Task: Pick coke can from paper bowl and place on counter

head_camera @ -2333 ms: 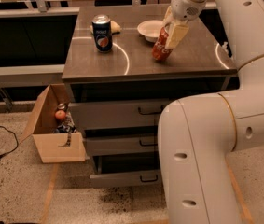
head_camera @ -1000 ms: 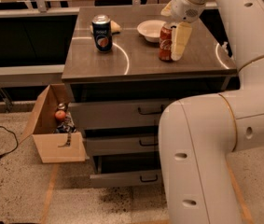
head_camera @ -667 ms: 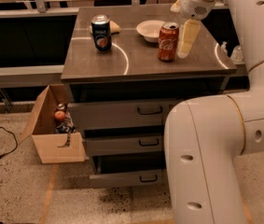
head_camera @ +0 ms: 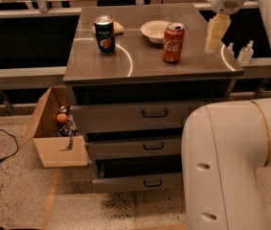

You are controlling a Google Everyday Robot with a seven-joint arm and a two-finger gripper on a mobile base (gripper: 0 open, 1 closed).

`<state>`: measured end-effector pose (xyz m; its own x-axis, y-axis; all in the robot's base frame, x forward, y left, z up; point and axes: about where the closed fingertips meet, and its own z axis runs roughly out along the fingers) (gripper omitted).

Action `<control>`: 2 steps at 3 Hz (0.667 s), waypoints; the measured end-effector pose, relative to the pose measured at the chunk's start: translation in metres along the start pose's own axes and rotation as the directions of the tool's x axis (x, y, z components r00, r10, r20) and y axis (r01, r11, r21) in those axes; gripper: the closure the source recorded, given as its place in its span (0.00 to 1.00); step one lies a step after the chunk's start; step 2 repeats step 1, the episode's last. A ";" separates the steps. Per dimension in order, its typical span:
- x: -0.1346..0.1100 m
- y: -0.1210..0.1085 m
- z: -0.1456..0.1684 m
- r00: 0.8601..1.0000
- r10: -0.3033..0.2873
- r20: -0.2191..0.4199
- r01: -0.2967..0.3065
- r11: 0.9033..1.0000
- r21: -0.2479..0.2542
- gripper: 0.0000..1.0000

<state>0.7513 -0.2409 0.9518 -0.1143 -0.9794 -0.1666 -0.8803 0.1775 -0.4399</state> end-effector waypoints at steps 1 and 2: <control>0.004 -0.003 0.001 1.000 0.004 -0.014 -0.003 1.000 0.010 0.00; 0.004 -0.003 0.001 1.000 0.004 -0.014 -0.003 1.000 0.010 0.00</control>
Offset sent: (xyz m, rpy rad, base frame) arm 0.0000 0.0000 0.0000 0.0000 0.0000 0.0000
